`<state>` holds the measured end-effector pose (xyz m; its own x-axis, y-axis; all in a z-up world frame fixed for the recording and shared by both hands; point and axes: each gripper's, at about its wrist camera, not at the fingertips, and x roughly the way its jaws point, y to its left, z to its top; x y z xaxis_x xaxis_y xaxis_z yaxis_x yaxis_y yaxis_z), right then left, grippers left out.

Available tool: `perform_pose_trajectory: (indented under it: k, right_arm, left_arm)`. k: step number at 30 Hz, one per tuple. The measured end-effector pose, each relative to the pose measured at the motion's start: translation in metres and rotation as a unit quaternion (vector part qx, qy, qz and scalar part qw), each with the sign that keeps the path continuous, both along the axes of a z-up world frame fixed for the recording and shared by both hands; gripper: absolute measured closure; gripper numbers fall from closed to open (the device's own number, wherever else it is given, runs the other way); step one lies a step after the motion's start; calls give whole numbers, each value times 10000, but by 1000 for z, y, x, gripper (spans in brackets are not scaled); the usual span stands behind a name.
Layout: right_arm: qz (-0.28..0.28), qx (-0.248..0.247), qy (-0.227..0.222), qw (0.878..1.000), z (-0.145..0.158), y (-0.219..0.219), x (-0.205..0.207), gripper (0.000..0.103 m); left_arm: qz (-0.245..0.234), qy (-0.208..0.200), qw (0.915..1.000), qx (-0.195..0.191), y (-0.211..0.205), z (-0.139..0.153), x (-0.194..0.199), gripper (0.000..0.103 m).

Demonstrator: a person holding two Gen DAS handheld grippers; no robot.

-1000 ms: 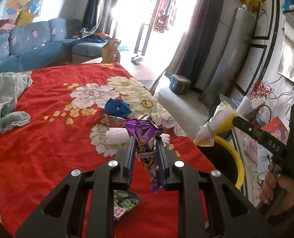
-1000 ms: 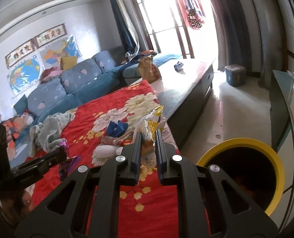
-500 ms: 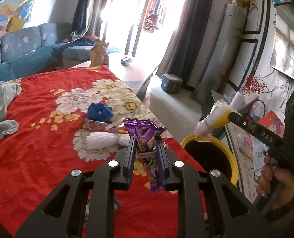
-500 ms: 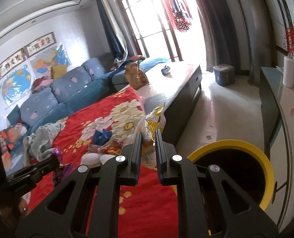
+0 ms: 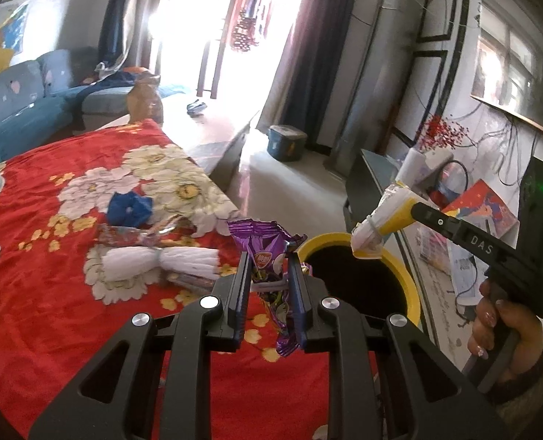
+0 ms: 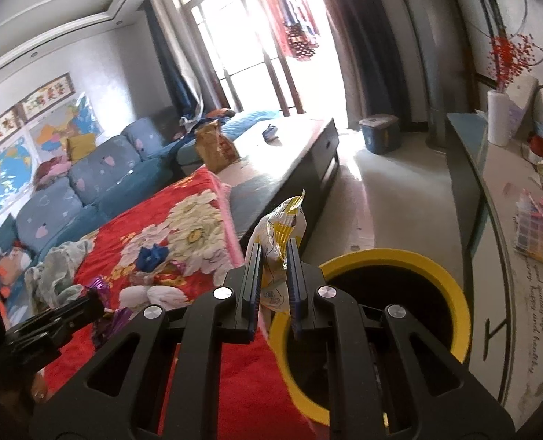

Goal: Collect trash
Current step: 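Carry the purple wrapper and yellow-white wrapper with both tools over the bin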

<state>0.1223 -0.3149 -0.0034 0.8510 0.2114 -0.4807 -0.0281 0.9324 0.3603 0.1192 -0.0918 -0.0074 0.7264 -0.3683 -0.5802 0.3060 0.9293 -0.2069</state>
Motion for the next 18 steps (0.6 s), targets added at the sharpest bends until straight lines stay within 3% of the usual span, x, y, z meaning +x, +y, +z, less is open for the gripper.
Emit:
perform_pose_trajectory:
  k: [18]
  right_arm:
    - [-491, 43, 308, 9983, -21, -41, 1, 94]
  left_arm:
    - [-587, 31, 9981, 166, -54, -13, 7, 83]
